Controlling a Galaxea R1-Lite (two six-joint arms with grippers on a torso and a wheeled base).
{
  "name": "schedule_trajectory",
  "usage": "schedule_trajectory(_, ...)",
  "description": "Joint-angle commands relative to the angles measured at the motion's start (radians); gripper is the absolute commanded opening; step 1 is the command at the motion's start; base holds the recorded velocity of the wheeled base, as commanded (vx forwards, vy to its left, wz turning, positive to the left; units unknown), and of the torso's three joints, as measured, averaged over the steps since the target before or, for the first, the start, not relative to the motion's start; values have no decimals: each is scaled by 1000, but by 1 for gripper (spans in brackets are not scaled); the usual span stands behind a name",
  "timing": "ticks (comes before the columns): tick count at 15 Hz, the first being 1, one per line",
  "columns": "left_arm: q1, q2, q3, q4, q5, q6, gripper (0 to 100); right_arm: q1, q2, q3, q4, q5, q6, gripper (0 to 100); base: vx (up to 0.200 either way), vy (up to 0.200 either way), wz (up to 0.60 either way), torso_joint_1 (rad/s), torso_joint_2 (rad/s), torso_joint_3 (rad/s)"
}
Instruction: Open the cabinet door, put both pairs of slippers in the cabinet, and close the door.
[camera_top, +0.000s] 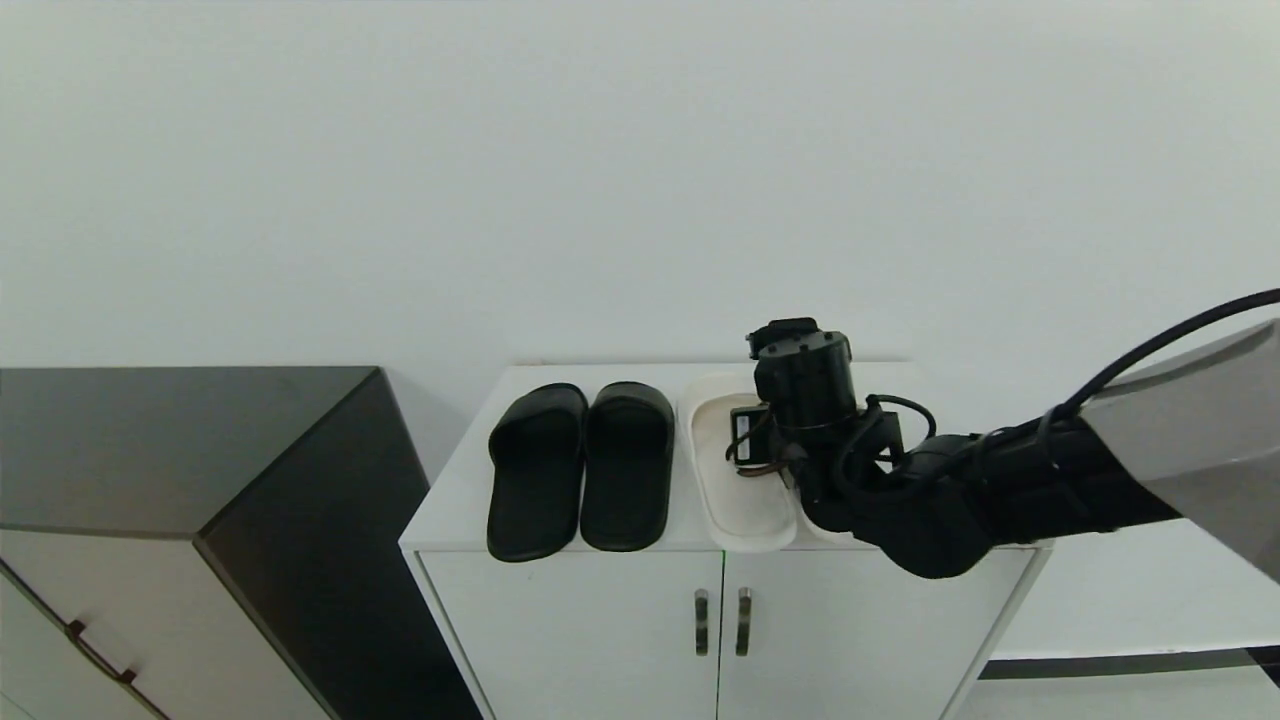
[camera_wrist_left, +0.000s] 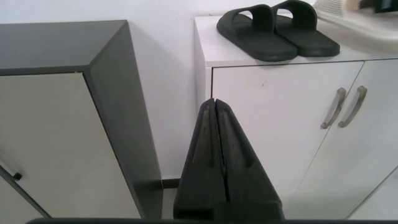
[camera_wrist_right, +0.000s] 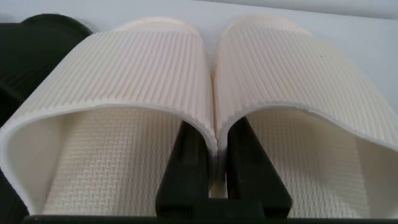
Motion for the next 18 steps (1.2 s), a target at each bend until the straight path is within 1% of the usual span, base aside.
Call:
schedule_trajectory(1, 0, 1, 0, 0, 1, 0, 0, 50, -199, 210, -106, 74, -65, 0, 0, 0, 0, 0, 0, 0)
schedule_trajectory(2, 0, 1, 0, 0, 2, 4, 0, 61, -263, 316, -178, 134, -108, 0, 0, 0, 0, 0, 0, 0)
schedule_trajectory(3, 0, 1, 0, 0, 1, 3, 0, 67, -311, 390, -224, 163, -130, 0, 0, 0, 0, 0, 0, 0)
schedule_trajectory(4, 0, 1, 0, 0, 1, 1, 0, 78, -364, 462, -237, 202, -136, 0, 0, 0, 0, 0, 0, 0)
schedule_trajectory(5, 0, 1, 0, 0, 1, 0, 0, 93, -423, 533, -239, 281, -134, 0, 0, 0, 0, 0, 0, 0)
schedule_trajectory(6, 0, 1, 0, 0, 1, -2, 0, 96, -480, 606, -239, 384, -136, 0, 0, 0, 0, 0, 0, 0)
schedule_trajectory(8, 0, 1, 0, 0, 1, 0, 0, 93, -549, 661, -231, 496, -130, 0, 0, 0, 0, 0, 0, 0)
schedule_trajectory(13, 0, 1, 0, 0, 1, 0, 0, 85, -550, 687, -231, 524, -128, 0, 0, 0, 0, 0, 0, 0)
schedule_trajectory(18, 0, 1, 0, 0, -1, 0, 0, 84, -550, 712, -231, 524, -128, 0, -200, 0, 0, 5, -2, 1)
